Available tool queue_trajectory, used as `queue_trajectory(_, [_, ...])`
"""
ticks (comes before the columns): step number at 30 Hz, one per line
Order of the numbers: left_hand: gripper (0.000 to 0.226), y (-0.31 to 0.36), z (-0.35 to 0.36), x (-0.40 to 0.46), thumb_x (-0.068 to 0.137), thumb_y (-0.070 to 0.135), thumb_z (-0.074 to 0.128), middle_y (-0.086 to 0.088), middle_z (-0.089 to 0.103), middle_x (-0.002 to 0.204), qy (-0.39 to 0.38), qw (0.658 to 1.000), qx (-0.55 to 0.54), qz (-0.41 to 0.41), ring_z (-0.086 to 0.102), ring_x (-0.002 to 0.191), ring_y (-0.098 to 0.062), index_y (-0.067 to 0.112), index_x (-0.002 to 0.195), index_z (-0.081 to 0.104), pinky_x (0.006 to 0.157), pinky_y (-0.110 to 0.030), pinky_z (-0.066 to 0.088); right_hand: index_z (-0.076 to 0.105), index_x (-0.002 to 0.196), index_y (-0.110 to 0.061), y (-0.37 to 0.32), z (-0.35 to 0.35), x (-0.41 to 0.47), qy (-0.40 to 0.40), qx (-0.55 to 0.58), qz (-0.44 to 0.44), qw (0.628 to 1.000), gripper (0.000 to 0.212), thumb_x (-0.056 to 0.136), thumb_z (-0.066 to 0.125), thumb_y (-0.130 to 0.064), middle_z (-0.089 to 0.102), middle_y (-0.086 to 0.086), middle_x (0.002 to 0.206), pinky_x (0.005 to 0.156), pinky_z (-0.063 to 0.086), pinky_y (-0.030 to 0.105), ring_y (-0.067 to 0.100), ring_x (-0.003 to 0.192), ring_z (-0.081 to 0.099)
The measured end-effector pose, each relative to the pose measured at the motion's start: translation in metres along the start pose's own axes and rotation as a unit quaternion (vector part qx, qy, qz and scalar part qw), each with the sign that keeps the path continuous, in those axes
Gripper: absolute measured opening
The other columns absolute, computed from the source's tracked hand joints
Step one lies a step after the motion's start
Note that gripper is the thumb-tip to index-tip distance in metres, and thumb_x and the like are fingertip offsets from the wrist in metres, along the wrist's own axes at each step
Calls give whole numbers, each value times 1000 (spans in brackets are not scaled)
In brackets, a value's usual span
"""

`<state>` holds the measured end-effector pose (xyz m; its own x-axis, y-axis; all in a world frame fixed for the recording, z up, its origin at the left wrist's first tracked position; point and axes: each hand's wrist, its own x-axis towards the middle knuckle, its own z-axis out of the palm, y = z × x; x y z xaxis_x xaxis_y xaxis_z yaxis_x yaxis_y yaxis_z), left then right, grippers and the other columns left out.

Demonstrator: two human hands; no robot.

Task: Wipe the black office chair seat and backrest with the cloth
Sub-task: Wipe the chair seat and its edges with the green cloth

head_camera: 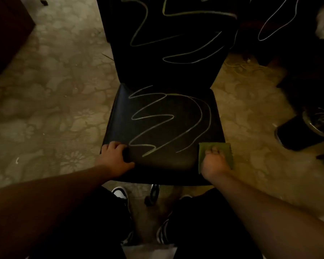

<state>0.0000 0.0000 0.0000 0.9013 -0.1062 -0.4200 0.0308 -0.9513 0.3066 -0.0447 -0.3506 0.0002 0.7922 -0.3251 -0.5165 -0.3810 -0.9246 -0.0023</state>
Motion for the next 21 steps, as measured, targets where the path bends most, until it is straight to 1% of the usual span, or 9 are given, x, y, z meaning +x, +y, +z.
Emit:
queue_trajectory(2, [84,0,2,2,74,63,78,-4,37,151,25,1000,14,-1,33,139,-34,29,144,49,114,-51,38,31,154,-15,4,3,2,45,-22,-7,999,76,87,64,-24,19,12,164,121,24,49,35,148,20])
queue_trajectory(4, [85,-2,7,2,72,60,82,-2,32,154,26,1000,4,-13,25,145,-36,30,143,47,114,-59,36,31,155,-21,9,9,-2,84,1,-1,997,69,92,60,-25,19,9,165,120,24,48,35,147,21])
queue_trajectory(7, [87,-1,20,1,73,53,85,-1,26,159,29,999,-25,-25,10,152,-38,28,145,43,116,-68,28,25,157,-29,7,21,-11,99,45,22,994,60,101,47,-26,3,9,168,122,18,52,37,152,2])
queue_trajectory(8, [87,-1,23,0,75,50,85,-2,25,161,38,998,-34,-27,6,154,-39,27,147,42,117,-68,25,22,157,-30,5,25,-11,99,53,26,993,61,101,45,-24,-1,9,168,122,17,53,38,152,-3])
queue_trajectory(10, [87,-1,28,-1,76,50,83,-3,25,161,52,998,-37,-26,5,154,-40,26,148,41,118,-69,23,17,159,-30,-3,29,-13,94,52,26,994,68,99,49,-20,-2,9,168,122,18,52,39,152,-4])
queue_trajectory(12, [86,-5,33,-1,75,54,82,-3,29,160,70,997,-32,-14,10,153,-39,26,147,42,116,-68,28,19,159,-28,-14,35,-15,116,34,-2,993,70,97,51,-21,4,10,168,123,17,50,40,152,-1])
queue_trajectory(15, [84,-8,39,-6,76,60,77,0,30,159,91,995,-27,-3,12,153,-35,30,147,41,113,-68,32,28,157,-29,-34,41,-23,146,14,-81,986,65,97,53,-23,12,8,167,124,17,47,38,152,3])
queue_trajectory(18, [84,-3,44,-15,80,62,72,3,27,161,103,994,-23,-8,7,156,-32,34,151,36,114,-69,30,35,154,-30,-57,51,-41,152,26,-176,972,55,100,48,-24,16,4,167,124,16,46,34,153,3])
queue_trajectory(21, [85,4,48,-24,81,66,67,4,26,162,103,995,-11,-10,7,155,-32,35,152,33,113,-69,30,38,152,-32,-65,59,-51,152,19,-221,963,52,101,47,-24,17,1,167,124,14,45,31,154,3])
